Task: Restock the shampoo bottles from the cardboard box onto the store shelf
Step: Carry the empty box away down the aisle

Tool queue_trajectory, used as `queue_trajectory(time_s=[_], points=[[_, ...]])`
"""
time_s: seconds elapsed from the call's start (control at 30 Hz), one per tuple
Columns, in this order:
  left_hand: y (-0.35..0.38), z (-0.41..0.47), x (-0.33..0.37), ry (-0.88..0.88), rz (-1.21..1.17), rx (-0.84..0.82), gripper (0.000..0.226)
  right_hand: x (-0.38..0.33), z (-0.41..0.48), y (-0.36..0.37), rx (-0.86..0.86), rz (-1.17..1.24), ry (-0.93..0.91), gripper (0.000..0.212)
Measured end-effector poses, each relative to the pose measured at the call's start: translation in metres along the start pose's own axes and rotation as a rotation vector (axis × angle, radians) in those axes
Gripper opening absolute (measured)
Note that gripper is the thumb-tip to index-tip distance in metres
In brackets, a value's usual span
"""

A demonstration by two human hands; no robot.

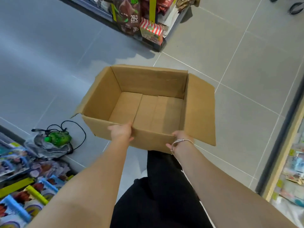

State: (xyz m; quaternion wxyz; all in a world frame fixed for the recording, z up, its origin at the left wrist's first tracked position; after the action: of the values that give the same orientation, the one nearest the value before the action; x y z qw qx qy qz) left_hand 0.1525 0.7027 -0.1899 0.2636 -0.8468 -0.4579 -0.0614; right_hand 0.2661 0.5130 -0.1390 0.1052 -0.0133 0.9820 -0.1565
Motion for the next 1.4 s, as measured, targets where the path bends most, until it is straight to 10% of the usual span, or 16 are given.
queue_trajectory(time_s=[0.3, 0.47, 0.57, 0.83, 1.17, 1.4], points=[[0.018, 0.105, 0.139, -0.035, -0.083, 0.022, 0.056, -0.065, 0.031, 0.151, 0.083, 0.026, 0.034, 0.022], [0.023, 0.160, 0.207, -0.021, -0.047, 0.006, 0.069, -0.071, 0.064, 0.206, 0.336, -0.032, 0.025, 0.116], [0.026, 0.195, 0.241, -0.039, -0.023, 0.000, 0.066, -0.105, 0.066, 0.239, 0.497, -0.529, -0.256, 0.100], [0.036, 0.337, 0.300, -0.111, 0.037, -0.023, 0.051, -0.136, 0.146, 0.401, 0.090, -0.865, -0.353, 0.028], [0.134, 0.506, 0.297, -0.107, -0.083, -0.117, 0.075, -0.162, 0.301, 0.492, 0.121, -0.767, -0.452, 0.051], [0.176, 0.568, 0.279, 0.004, 0.108, -0.243, 0.046, -0.162, 0.379, 0.511, -0.008, -0.790, -0.498, 0.060]])
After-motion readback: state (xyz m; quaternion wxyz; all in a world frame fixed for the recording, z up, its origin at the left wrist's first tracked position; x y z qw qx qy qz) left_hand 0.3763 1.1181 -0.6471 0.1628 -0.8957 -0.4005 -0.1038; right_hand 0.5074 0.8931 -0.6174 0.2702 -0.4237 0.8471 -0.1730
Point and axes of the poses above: each hand's wrist, its own z-axis towards the middle knuckle, its own y-axis out of the palm, x = y × z, the point moved 6 cm from there along z, towards the middle knuckle
